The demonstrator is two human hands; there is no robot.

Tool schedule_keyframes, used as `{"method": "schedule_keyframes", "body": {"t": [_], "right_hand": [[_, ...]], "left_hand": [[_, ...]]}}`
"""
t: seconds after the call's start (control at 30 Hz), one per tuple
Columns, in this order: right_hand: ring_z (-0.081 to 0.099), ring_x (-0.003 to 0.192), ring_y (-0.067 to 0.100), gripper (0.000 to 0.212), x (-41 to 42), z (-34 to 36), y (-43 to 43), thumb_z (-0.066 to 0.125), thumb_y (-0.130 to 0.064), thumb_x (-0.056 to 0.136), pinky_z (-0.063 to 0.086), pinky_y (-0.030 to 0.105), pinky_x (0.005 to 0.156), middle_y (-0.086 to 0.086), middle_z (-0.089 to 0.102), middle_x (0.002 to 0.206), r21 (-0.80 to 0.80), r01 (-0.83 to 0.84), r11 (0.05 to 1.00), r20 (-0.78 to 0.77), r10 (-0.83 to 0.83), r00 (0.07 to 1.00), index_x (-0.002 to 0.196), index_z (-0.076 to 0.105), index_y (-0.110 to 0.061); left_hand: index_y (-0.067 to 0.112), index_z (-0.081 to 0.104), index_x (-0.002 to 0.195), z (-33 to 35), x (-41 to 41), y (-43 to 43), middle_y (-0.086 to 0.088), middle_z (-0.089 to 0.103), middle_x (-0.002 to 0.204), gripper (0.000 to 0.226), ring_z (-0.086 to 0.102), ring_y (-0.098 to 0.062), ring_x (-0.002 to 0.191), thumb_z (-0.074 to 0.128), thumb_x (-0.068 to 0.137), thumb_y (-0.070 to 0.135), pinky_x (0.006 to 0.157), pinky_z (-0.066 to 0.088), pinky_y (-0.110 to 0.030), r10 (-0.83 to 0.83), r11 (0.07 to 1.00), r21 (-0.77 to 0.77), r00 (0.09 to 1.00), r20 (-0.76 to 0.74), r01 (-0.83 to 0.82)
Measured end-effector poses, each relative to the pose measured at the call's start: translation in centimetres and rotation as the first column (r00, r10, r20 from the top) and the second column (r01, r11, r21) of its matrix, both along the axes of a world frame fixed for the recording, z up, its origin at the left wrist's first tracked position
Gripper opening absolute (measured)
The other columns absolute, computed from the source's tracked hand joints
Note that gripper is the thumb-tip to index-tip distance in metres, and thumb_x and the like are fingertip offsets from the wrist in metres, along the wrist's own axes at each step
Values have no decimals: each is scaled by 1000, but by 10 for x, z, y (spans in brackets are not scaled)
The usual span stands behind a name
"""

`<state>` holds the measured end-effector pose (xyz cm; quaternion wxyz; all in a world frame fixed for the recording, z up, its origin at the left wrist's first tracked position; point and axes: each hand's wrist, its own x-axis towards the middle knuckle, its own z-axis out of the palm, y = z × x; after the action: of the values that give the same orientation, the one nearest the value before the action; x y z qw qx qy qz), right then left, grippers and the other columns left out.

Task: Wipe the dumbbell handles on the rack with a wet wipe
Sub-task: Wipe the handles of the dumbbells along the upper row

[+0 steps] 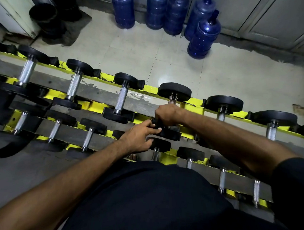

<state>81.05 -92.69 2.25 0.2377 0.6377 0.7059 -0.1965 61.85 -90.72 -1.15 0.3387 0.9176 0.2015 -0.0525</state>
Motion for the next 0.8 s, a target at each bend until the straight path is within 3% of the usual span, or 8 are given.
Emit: {"method": "schedule_keyframes", "body": {"t": [0.07, 0.17, 0.3, 0.43, 0.5, 0.57, 0.63, 0.8], "right_hand": [[65, 77, 26, 12, 7, -9, -15, 65, -23, 87, 49, 31, 61, 5, 65, 82, 81, 78, 994, -117, -69, 991, 95, 73, -17], [67, 76, 24, 11, 20, -19, -48, 70, -15, 80, 47, 27, 61, 5, 73, 84, 216, 370, 903, -358, -280, 891, 87, 77, -18], [64, 67, 14, 10, 17, -38, -77, 69, -6, 74, 40, 19, 55, 1, 72, 74, 99, 832, 546, -525, -682, 509, 67, 72, -14], [58, 61, 20, 19, 24, -59, -72, 64, 0, 76, 43, 26, 54, 3, 65, 65, -171, 965, 200, -552, -830, 74, 60, 65, -9], [55, 64, 22, 20, 22, -67, -64, 65, 3, 79, 44, 29, 56, 8, 62, 67, -334, 929, 161, -582, -810, -69, 64, 61, -10], [61, 66, 19, 11, 20, -66, -59, 75, -1, 78, 52, 29, 61, 7, 68, 74, -443, 878, 180, -593, -794, -137, 79, 67, -9], [65, 71, 20, 15, 22, -58, -58, 70, 6, 81, 56, 33, 69, 9, 71, 82, -547, 816, 187, -572, -795, -202, 90, 69, -6], [58, 64, 13, 27, 34, -48, -74, 51, 15, 87, 45, 25, 58, 8, 64, 73, -546, 817, 187, -555, -811, -186, 77, 65, -7]], "left_hand": [[31, 55, 139, -2, -1, 0, 2, 47, 121, 53, 55, -17, 119, 62, 87, 28, 95, 53, -39, -2, 1000, -5, 1000, 0, 2], [33, 54, 140, -2, -1, -2, 4, 45, 124, 54, 55, -17, 120, 62, 88, 28, 92, 54, -40, 5, 1000, -9, 1000, -9, -5], [33, 52, 141, -1, -2, -3, 3, 46, 129, 54, 54, -14, 119, 64, 89, 27, 93, 54, -37, 18, 1000, -4, 1000, -3, -18], [32, 52, 143, 3, -1, -4, 4, 46, 130, 54, 54, -10, 111, 64, 90, 24, 91, 52, -29, 28, 1000, -9, 1000, -4, -28], [32, 52, 142, 4, -1, -4, 4, 46, 130, 54, 52, -7, 102, 64, 90, 25, 89, 52, -28, 33, 999, 1, 999, -8, -33], [32, 52, 142, 4, -1, -5, 5, 46, 130, 54, 45, -2, 91, 64, 90, 25, 87, 51, -26, 38, 999, 2, 999, -15, -38], [33, 52, 142, 6, -1, -6, 6, 45, 130, 54, 43, 0, 87, 63, 91, 26, 85, 50, -24, 39, 999, -1, 999, -24, -39], [32, 53, 141, 5, 0, -8, 9, 45, 128, 51, 49, -2, 93, 64, 91, 27, 86, 53, -25, 64, 998, -2, 998, -20, -64]]}}
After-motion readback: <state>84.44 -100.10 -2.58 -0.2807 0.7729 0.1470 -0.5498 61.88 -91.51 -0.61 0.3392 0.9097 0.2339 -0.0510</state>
